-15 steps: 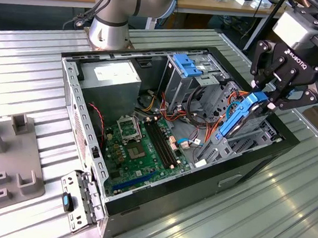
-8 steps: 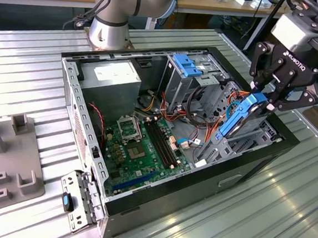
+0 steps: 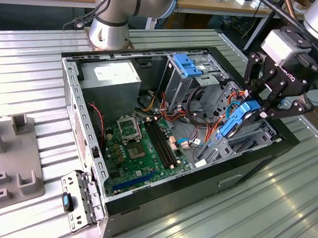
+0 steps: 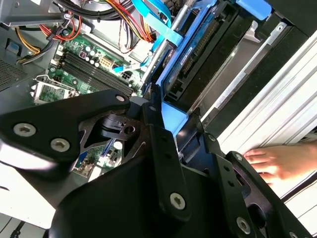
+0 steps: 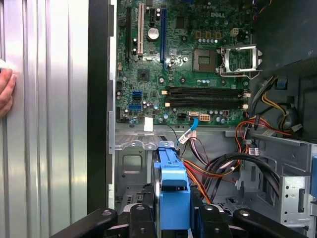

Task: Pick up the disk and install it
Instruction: 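Insert the disk into the insertion slot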

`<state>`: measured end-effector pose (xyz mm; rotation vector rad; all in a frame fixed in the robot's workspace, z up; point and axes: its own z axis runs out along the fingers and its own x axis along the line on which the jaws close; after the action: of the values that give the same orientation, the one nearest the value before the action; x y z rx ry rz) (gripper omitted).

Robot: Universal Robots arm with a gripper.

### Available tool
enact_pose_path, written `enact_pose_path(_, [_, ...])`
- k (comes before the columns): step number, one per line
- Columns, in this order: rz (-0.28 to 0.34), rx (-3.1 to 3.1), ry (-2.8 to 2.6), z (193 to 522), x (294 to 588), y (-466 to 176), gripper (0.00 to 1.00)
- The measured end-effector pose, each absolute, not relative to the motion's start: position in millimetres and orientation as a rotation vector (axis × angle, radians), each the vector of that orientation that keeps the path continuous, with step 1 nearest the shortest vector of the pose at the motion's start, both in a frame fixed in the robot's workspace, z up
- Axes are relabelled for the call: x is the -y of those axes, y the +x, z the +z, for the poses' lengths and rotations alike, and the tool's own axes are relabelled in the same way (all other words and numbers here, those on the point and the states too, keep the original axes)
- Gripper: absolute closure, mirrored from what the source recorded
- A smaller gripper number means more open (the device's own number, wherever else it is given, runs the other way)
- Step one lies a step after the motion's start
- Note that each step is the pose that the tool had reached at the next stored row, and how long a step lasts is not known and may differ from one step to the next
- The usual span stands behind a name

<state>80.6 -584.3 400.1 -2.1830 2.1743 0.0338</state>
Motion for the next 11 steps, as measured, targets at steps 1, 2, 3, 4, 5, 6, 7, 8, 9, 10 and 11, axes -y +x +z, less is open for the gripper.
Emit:
enact_pose_path(1, [0.034,-2.174,-2.183,400.0,584.3,80.6,0.64])
enact_pose_path(2, [0.034,-2.174,-2.183,400.0,584.3,80.6,0.64])
enact_pose_path(3, [0.034,-2.174,-2.183,400.0,584.3,80.6,0.62])
enact_pose_path(4, [0.034,-2.174,-2.183,399.9,584.3,80.6,0.56])
enact_pose_path(5, [0.034,-2.174,-2.183,399.8,584.3,80.6,0.56])
enact_pose_path(6, [0.034,-2.174,-2.183,399.8,584.3,80.6,0.56])
enact_pose_path(7, [0.034,-2.174,-2.183,399.8,584.3,80.6,0.56])
enact_pose_path(8, [0.034,-2.174,-2.183,399.8,584.3,80.6,0.56])
enact_pose_path(9, [0.034,-2.174,-2.183,399.7,584.3,80.6,0.56])
enact_pose_path(10, [0.034,-2.174,-2.183,399.7,584.3,80.6,0.56])
enact_pose_path(11, [0.034,-2.174,-2.183,399.7,584.3,80.6,0.56])
